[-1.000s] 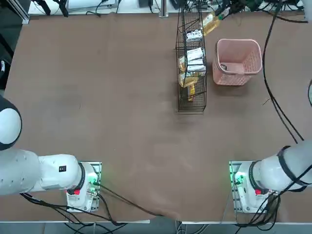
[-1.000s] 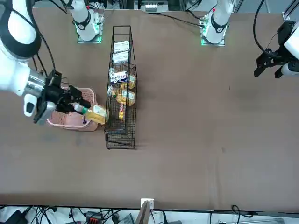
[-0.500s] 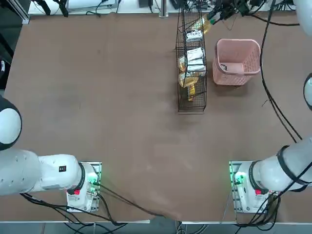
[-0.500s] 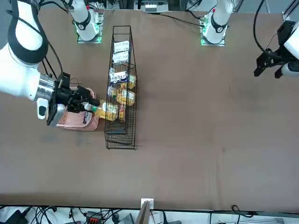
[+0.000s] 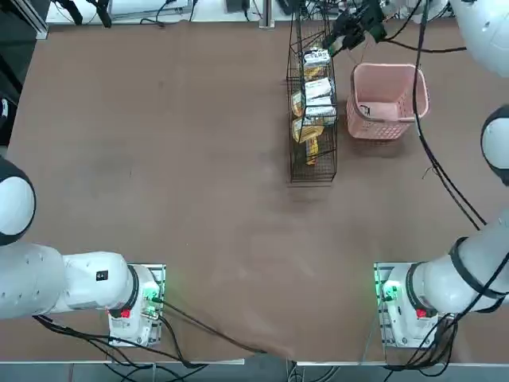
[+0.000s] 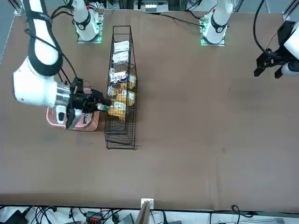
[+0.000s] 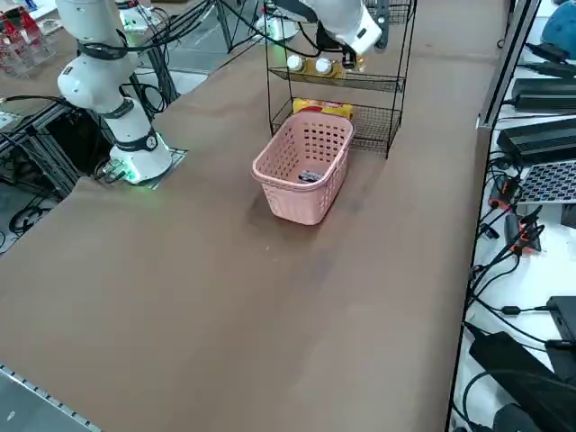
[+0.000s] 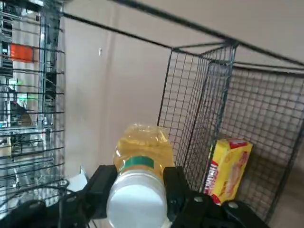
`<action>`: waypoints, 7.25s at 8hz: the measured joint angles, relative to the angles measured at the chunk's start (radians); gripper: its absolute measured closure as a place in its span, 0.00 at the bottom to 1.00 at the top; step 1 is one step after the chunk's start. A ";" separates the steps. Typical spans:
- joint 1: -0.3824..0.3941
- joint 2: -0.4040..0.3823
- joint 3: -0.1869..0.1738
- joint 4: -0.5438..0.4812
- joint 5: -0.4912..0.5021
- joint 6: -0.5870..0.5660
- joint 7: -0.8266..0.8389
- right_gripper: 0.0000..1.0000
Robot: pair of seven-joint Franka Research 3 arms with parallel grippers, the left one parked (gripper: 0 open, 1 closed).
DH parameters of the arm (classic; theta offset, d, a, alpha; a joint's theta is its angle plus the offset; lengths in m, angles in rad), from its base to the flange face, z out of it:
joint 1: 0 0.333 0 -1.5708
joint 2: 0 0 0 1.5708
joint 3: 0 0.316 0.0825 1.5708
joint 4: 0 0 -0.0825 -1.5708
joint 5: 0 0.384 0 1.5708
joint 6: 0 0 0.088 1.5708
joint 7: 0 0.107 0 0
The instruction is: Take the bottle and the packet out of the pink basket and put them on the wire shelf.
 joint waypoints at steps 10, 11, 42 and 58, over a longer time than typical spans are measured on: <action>0.014 0.051 0.005 0.000 0.000 0.070 0.001 0.44; 0.015 0.051 0.008 0.001 0.000 0.072 0.001 0.44; -0.012 -0.033 -0.223 -0.150 -0.561 0.066 0.170 0.00; -0.002 -0.041 -0.067 -0.553 -0.785 0.640 0.492 0.01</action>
